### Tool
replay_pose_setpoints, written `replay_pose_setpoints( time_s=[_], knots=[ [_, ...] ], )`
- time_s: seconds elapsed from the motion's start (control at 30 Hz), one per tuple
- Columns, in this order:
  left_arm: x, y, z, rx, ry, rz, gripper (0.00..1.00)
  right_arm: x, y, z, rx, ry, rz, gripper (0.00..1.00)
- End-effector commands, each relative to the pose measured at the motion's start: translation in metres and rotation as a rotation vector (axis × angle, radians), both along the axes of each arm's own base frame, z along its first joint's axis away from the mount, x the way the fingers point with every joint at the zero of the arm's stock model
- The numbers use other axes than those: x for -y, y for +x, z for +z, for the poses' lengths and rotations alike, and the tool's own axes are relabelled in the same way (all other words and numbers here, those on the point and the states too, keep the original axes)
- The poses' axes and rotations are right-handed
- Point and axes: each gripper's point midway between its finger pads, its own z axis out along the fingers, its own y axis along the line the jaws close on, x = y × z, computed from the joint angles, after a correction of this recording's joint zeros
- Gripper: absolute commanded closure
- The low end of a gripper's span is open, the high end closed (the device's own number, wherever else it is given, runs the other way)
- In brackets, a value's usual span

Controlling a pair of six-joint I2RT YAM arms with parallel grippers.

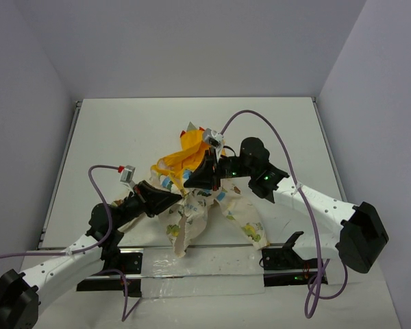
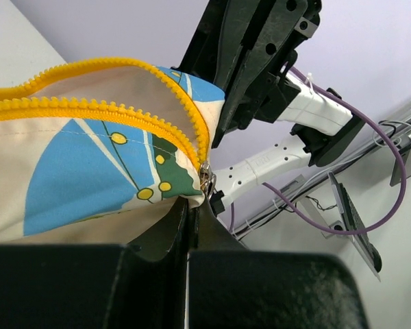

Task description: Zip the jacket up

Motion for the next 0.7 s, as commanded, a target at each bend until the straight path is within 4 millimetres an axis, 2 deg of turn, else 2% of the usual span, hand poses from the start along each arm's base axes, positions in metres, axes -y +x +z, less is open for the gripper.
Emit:
replay_pose_setpoints(
  time_s=[0.0,0.07,0.23,0.33,0.4,0.53,0.6,0.67],
  knots=[
    [0.012,-0.025,-0.047,-0.123,0.146,-0.168,1.0,0.012,0.041,0.065,0.181,0.184,-0.226,1.0],
    [0.013,-0.025,-0.046,-0.127,0.151,-0.173,1.0,0.014,0.045,0.057,0.168,0.169,-0.253,1.0],
    [0.012,-0.028,-0.041,-0.14,0.147,-0.188,1.0,0.018,0.06,0.022,0.12,0.085,-0.347,1.0],
    [0.011,-0.029,-0.048,-0.215,0.166,-0.192,1.0,0.022,0.06,0.004,0.106,0.014,-0.358,0.84],
    [0.01,-0.026,-0.059,-0.299,0.193,-0.173,1.0,0.028,0.059,-0.004,0.112,-0.04,-0.371,0.78],
    [0.006,-0.028,-0.066,-0.408,0.167,-0.163,1.0,0.047,0.054,-0.006,0.185,-0.124,-0.414,0.71],
    [0.004,-0.029,-0.071,-0.444,0.164,-0.155,1.0,0.057,0.048,-0.019,0.194,-0.208,-0.426,0.68],
    [0.002,-0.027,-0.074,-0.473,0.176,-0.134,1.0,0.063,0.04,-0.023,0.282,-0.265,-0.444,0.66]
  ],
)
